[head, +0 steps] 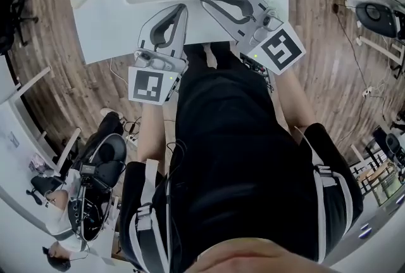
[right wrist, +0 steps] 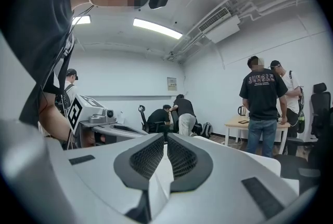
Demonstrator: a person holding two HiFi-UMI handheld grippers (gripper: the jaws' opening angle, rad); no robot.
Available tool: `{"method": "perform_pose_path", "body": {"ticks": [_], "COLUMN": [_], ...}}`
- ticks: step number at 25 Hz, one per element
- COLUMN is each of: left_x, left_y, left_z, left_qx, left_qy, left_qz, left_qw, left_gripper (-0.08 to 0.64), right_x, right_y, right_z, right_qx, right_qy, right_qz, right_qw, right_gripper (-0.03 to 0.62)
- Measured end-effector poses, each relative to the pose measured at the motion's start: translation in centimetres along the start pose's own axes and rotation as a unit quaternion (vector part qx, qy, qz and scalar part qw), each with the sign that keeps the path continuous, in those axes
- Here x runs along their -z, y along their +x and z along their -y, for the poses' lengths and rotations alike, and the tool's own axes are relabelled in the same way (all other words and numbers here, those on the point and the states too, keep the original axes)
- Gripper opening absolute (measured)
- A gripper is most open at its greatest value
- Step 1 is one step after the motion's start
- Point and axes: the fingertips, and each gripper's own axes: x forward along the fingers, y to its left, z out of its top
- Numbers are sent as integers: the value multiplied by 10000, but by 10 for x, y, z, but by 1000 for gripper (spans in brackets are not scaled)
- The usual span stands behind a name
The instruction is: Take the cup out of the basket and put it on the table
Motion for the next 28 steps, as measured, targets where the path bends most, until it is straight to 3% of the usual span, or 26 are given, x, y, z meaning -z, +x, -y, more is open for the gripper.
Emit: {"method": "perform_pose_path", "body": {"ticks": [11, 19, 22, 28], "left_x": [2, 4, 6, 12], "left_y": [7, 8, 7, 7], "left_z": [-50, -59, -63, -66], "left_qx": [-38, -24, -40, -91], "left_qy": [-13, -45, -40, -114], "left_qz": [-24, -31, -13, -71], "left_qw": [10000, 10000, 10000, 9999], "left_gripper": [21, 21, 21, 21], "right_x": [10, 66, 85, 136], "right_y": [67, 102, 116, 139], "right_z": [46, 76, 80, 83], "right_qx": [-28, -210, -328, -668], "right_qy": [-522, -1102, -1362, -2147], "right_qz": [-373, -1316, -1690, -2458], "right_qw": [9979, 9849, 9756, 9429], "right_gripper": [20, 26, 117, 117]}}
